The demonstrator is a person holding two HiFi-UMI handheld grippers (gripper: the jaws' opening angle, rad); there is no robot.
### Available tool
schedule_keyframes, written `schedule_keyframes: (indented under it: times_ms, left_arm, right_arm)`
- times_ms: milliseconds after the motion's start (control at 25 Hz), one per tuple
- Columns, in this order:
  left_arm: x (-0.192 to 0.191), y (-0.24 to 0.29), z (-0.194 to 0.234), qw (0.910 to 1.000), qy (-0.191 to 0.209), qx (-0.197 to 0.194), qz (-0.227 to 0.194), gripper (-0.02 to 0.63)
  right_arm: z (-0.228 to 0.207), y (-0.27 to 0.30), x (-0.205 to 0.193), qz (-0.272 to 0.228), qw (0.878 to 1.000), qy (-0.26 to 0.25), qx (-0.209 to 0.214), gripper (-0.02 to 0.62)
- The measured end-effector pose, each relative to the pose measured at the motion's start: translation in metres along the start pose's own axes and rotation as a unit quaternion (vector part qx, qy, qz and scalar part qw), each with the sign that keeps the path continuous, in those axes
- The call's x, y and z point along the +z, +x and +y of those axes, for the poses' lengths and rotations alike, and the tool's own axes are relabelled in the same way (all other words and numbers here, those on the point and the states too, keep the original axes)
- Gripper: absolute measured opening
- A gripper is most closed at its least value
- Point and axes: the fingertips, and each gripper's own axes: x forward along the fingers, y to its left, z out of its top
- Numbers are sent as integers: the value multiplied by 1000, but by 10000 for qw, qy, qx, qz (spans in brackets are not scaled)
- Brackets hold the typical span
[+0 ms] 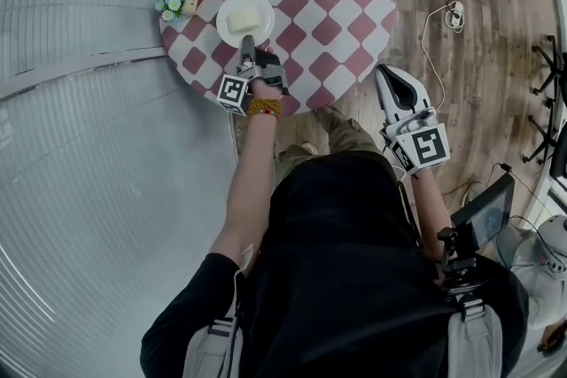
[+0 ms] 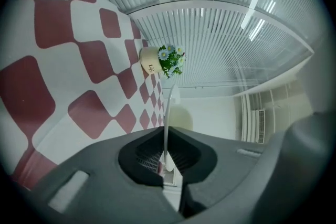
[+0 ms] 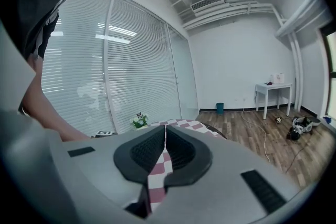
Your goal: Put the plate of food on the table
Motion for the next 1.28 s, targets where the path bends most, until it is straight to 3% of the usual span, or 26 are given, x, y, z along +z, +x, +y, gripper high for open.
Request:
schedule_keyframes:
  times_ms: [240,480,680,880,1040,1280]
  left_arm:
    - [-9,21,26,9994,-191,282,-18,17]
    - [-16,38,44,9987,-167,483,-7,17]
    - [-20,39,63,9950,102,990,37,17]
    - [-31,41,75,9921,46,1237,201,17]
    - [10,42,79,9926,62,1201,-155,17]
    - [-18,44,90,9919,-29,1263,130,17]
  right_arm:
    - [-15,-2,-20,238,9996,112,-104,14]
    - [-23,-6,-30,365,9989,178,-215,14]
    - [-24,-10,-41,511,9980,279,-255,14]
    - [-25,-10,-47,719,9965,318,-276,14]
    - [-14,21,-62,764,9964,335,122,14]
    - [-19,9,-62,788,9962,369,-99,14]
